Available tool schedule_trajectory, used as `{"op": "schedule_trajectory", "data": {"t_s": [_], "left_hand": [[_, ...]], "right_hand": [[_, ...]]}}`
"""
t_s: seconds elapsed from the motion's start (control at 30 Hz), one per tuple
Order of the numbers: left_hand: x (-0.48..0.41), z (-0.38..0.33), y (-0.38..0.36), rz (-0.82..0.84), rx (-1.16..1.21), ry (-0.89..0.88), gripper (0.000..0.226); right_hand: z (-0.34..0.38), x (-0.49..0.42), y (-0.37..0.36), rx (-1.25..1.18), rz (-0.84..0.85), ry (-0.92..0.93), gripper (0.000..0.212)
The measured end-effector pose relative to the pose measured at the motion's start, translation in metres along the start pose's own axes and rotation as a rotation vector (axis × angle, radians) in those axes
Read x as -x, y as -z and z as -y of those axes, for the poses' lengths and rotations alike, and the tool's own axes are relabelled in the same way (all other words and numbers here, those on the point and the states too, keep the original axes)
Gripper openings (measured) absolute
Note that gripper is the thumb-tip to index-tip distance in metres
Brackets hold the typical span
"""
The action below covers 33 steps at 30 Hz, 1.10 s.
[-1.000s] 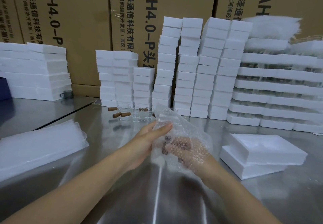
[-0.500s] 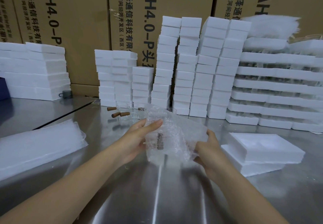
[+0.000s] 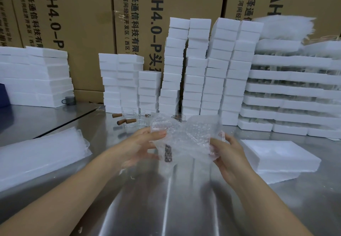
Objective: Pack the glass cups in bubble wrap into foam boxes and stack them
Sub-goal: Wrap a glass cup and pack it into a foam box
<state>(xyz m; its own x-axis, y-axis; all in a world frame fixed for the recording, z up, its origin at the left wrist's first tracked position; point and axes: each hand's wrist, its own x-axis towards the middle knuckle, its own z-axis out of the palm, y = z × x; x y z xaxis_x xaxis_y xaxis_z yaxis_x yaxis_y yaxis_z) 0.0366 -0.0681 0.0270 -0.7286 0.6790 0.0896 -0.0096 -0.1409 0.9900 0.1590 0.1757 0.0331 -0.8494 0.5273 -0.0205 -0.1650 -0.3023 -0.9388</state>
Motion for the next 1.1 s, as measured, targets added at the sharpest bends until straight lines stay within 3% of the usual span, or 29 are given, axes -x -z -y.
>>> {"op": "schedule_trajectory", "data": {"t_s": [0.13, 0.23, 0.33, 0.43, 0.5, 0.6, 0.77, 0.97, 1.1], "left_hand": [[-0.004, 0.003, 0.002, -0.088, 0.029, 0.008, 0.106], [-0.001, 0.001, -0.001, -0.201, -0.035, 0.012, 0.111], [0.0, 0.003, -0.003, -0.164, -0.116, 0.017, 0.103], [0.002, 0.001, -0.008, -0.096, -0.131, -0.006, 0.076], [0.005, -0.002, -0.01, -0.047, -0.143, -0.003, 0.07], [0.007, -0.003, -0.015, -0.009, -0.106, 0.028, 0.09], [0.008, -0.002, -0.025, -0.011, 0.031, 0.063, 0.096], [0.01, -0.005, -0.032, 0.064, 0.042, 0.066, 0.077], [0.01, -0.002, -0.032, 0.036, -0.03, 0.108, 0.061]], "right_hand": [[0.008, 0.007, -0.005, 0.087, 0.253, -0.122, 0.037], [0.007, 0.013, -0.01, 0.202, 0.454, -0.185, 0.058], [-0.002, 0.019, -0.017, 0.269, 0.534, -0.175, 0.078], [-0.009, 0.02, -0.02, 0.287, 0.515, 0.012, 0.053], [-0.008, 0.017, -0.02, 0.255, 0.486, 0.058, 0.032], [-0.005, 0.016, -0.019, 0.169, 0.471, 0.072, 0.033], [-0.008, 0.017, -0.021, 0.176, 0.451, 0.199, 0.03], [-0.009, 0.026, -0.027, 0.359, 0.431, 0.504, 0.032], [-0.015, 0.029, -0.03, 0.587, 0.484, 0.534, 0.026]]}}
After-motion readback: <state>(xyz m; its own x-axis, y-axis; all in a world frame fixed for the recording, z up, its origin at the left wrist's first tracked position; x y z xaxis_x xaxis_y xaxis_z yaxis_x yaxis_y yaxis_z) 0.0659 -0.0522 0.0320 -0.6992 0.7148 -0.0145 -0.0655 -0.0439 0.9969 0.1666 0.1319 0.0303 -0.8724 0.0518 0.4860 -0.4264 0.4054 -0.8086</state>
